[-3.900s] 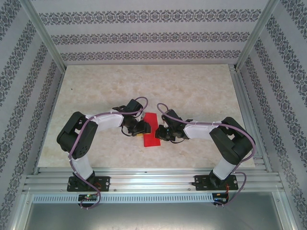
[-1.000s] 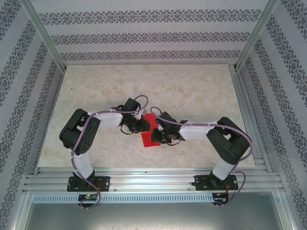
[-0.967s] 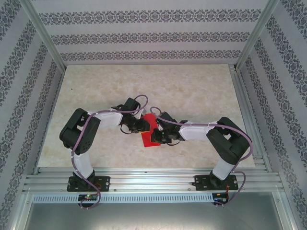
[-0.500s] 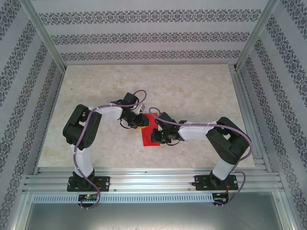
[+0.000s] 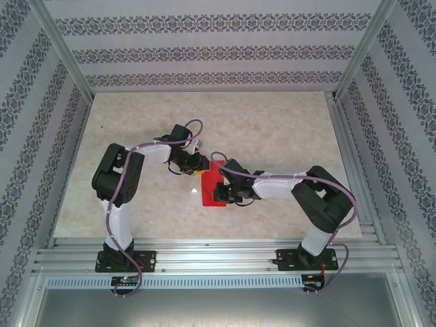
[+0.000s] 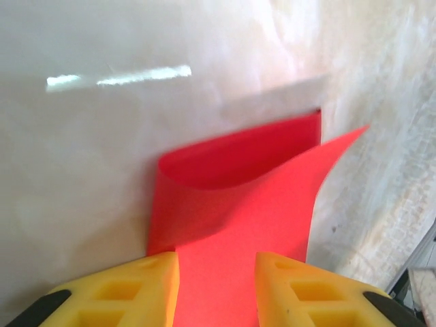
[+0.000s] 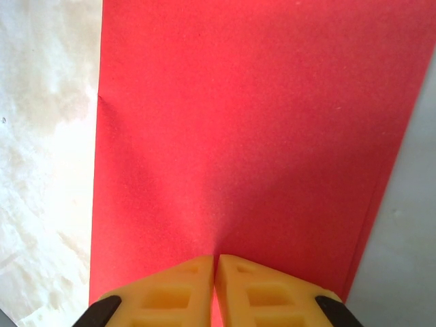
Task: Fold a paper plane with a square sheet of paper (fold left side to right side)
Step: First fold the square sheet of paper in half at the center of the table.
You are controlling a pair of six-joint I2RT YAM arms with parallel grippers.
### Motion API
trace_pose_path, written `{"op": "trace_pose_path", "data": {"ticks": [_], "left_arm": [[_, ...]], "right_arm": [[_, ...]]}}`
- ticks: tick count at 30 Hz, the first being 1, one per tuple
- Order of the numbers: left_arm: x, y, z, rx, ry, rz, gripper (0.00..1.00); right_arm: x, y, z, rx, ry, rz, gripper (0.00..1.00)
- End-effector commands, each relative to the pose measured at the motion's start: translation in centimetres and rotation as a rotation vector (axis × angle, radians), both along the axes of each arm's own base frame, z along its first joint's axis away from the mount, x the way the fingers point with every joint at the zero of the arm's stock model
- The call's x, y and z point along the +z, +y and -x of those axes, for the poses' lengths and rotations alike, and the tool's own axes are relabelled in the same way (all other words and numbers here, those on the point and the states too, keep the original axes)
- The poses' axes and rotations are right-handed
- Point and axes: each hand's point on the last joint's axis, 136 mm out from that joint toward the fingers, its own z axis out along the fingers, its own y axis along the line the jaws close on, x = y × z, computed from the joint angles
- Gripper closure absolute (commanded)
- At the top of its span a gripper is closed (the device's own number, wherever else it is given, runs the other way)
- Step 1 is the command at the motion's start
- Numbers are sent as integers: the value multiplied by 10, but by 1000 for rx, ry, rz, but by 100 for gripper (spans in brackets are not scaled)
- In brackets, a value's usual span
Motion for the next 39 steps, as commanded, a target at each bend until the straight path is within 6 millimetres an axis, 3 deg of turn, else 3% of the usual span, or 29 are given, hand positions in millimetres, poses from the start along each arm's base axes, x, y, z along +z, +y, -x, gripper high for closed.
{"op": "trace_pose_path", "data": {"ticks": [1,10,15,18,24,27,32,39], "left_arm": [[10,13,-48,57,-152,-10,64],[23,13,-77,74,-197,29,64],[51,38,-66,103,-257,23,67],[61,33,-46,68,-261,65,70],[47,8,-1,8,-199,169,77],[43,-9,11,-25,-189,190,78],[32,-18,12,-32,-176,182,80],[-5,-9,5,-12,-140,84,83]], "right_arm": [[-48,-49,49,24,169,239,87],[-47,-48,49,21,167,237,87],[-45,-44,45,27,162,232,87],[-45,-43,46,34,163,236,87],[-47,-45,47,32,166,246,87],[-47,-45,48,34,169,247,87],[-47,-45,48,36,170,253,87],[-47,-46,48,42,173,261,87]]}}
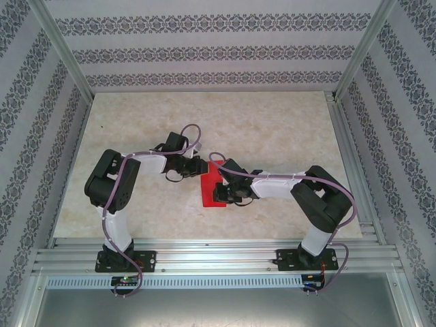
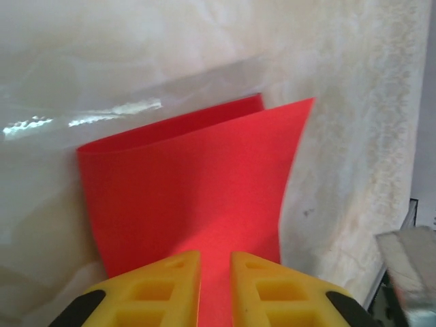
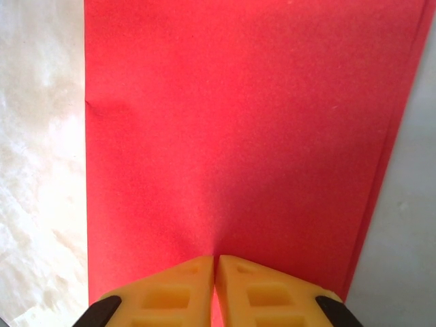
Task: Fold a paper plane with a square sheet of paper (fold left side to right side)
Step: First fold the square sheet of paper in half at the center of the table, then hold the square sheet of paper at the center of the table.
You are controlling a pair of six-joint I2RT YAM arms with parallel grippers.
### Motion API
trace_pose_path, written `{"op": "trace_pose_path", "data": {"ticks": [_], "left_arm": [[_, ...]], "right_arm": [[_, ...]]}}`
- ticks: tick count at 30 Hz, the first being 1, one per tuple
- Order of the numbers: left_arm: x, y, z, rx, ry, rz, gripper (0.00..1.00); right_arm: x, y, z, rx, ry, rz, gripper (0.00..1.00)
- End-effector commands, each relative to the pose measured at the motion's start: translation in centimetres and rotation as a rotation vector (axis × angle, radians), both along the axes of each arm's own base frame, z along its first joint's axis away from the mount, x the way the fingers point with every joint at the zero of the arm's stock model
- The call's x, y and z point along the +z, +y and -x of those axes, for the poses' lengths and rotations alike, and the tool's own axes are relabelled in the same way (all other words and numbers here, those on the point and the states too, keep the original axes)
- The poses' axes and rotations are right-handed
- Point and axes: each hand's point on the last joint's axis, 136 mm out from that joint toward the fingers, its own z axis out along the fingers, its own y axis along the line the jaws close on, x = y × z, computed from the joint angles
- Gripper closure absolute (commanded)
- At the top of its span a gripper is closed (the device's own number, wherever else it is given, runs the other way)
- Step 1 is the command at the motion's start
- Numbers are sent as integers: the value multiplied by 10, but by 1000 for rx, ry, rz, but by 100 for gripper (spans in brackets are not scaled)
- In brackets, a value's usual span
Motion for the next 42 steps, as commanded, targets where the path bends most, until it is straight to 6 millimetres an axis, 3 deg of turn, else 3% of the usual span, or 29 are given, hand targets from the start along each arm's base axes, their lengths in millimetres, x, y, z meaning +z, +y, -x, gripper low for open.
{"op": "trace_pose_path", "data": {"ticks": [1,14,24,26,30,33,36,42], "left_arm": [[-10,1,-16,15,-34,-29,83],[-7,21,-61,78,-108,-105,82],[-19,30,-81,95,-116,-152,82],[-10,36,-83,103,-132,-142,82],[35,52,-89,119,-218,-139,79],[66,57,-83,109,-272,-131,79],[80,47,-65,70,-277,-56,79],[60,9,-19,-34,-199,68,81]], "right_arm": [[-47,-47,47,32,165,233,87],[-48,-54,50,40,172,260,87],[-48,-53,51,42,170,258,86],[-47,-52,51,43,170,253,86],[-47,-50,49,46,167,248,86],[-47,-49,49,45,166,245,86],[-46,-49,48,43,163,243,86],[-45,-49,47,39,158,241,86]]}}
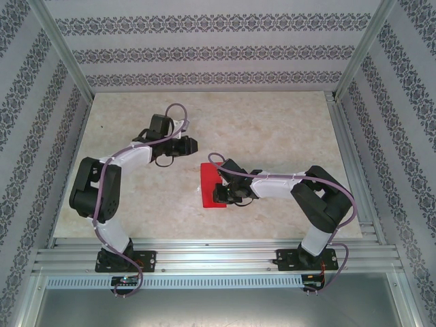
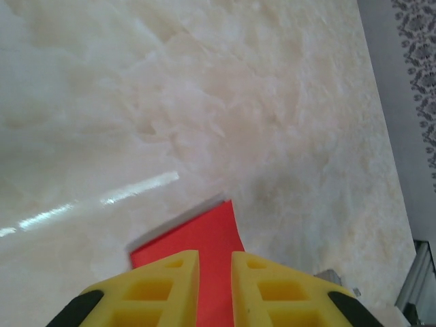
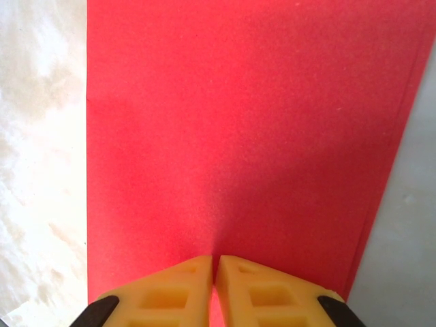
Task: Fold a paper plane with a square sheet of paper (fold left side to right side)
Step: Hold the square sheet of paper at the center of the table.
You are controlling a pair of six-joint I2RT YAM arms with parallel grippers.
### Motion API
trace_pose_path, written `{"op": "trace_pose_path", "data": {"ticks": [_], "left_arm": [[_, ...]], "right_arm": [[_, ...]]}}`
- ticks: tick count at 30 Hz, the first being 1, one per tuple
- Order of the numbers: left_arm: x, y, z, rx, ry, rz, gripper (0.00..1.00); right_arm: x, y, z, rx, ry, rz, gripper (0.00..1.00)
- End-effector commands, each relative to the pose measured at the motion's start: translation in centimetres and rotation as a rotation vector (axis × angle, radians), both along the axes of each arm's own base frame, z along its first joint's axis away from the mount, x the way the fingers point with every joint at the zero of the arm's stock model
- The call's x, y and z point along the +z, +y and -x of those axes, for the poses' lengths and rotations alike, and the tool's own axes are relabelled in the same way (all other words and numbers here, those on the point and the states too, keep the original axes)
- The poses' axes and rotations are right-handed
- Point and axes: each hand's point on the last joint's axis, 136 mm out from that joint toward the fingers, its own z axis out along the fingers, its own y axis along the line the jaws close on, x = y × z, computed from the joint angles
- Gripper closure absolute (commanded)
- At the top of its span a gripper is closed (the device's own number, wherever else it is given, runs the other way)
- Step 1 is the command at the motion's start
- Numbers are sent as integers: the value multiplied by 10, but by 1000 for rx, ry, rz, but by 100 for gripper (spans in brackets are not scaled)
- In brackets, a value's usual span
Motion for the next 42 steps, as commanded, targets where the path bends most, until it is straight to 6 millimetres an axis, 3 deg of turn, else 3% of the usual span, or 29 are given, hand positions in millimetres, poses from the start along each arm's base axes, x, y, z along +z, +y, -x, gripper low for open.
{"op": "trace_pose_path", "data": {"ticks": [1,8,12,19,25,32,36,42], "left_arm": [[-25,-26,31,-93,78,48,81],[-67,-36,46,-96,144,-5,82],[-93,-33,55,-94,187,-64,83],[-112,-26,69,-102,221,-99,83],[-115,-26,72,-101,222,-107,83],[-117,-24,72,-94,222,-128,83],[-117,-24,73,-91,224,-131,83],[-113,-24,73,-94,213,-128,83]], "right_arm": [[-45,-48,45,19,158,229,86],[-40,-43,41,14,142,202,85],[-22,-33,30,14,86,150,84],[50,-18,-20,-37,-56,-25,82],[70,-5,-74,-65,-126,-109,84],[55,13,-120,-96,-125,-140,87],[39,19,-127,-87,-97,-128,87],[15,10,-134,-109,-71,-83,87]]}}
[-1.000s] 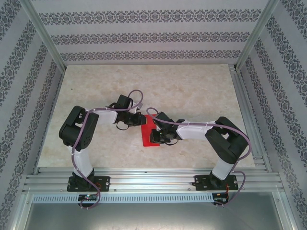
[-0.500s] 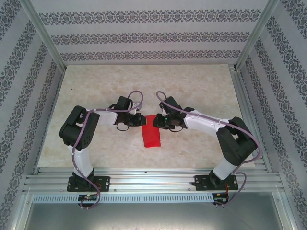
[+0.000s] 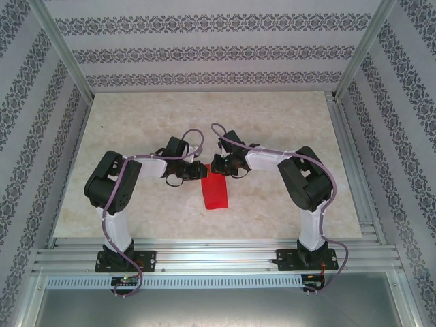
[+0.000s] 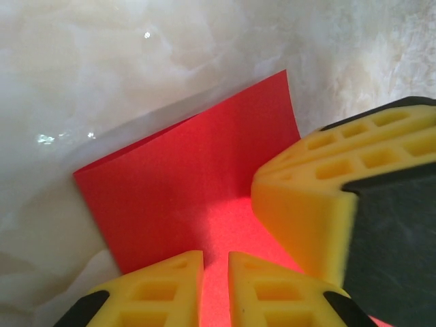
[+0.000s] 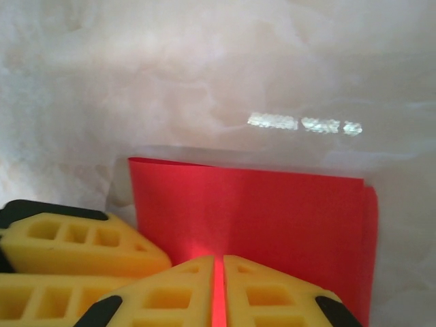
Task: Fold a paper plane with a square sheet of paper (fold left side to right side)
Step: Hold the square sheet of paper at the center of the table, then first fold the square sheet of paper in half at the center of the table.
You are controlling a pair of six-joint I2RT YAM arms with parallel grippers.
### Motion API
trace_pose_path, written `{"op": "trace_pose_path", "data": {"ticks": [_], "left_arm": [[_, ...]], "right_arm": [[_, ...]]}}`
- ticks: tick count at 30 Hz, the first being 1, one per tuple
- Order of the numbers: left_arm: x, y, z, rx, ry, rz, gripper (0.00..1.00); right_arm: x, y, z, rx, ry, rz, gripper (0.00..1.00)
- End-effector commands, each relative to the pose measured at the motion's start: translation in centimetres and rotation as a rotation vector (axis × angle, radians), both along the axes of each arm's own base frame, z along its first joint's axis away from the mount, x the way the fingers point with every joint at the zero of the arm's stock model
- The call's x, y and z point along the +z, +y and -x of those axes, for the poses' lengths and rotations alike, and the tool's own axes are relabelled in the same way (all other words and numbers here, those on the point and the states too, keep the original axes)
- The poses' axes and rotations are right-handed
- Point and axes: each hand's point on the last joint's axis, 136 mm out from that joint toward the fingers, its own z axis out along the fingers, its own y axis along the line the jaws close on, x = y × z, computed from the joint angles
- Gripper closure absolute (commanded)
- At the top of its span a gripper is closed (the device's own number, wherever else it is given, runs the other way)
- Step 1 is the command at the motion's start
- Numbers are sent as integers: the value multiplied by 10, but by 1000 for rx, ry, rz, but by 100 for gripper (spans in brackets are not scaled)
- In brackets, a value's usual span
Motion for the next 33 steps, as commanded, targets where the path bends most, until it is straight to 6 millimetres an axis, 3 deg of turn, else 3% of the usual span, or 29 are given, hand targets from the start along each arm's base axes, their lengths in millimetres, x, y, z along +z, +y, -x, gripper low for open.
{"op": "trace_pose_path", "data": {"ticks": [1,11,17,26,33], "left_arm": [[-25,5,17,-15,28,-78,83],[14,2,26,-63,-88,-4,74],[29,-4,48,-133,-166,59,74],[39,-12,43,-146,-259,98,78],[21,-16,54,-193,-209,74,78]], "right_arm": [[-2,0,-11,8,-23,4,88],[-39,-17,4,-2,57,85,88],[-42,-20,9,8,62,109,88],[-42,-19,12,19,65,118,88],[-43,-21,13,20,65,138,88]]}}
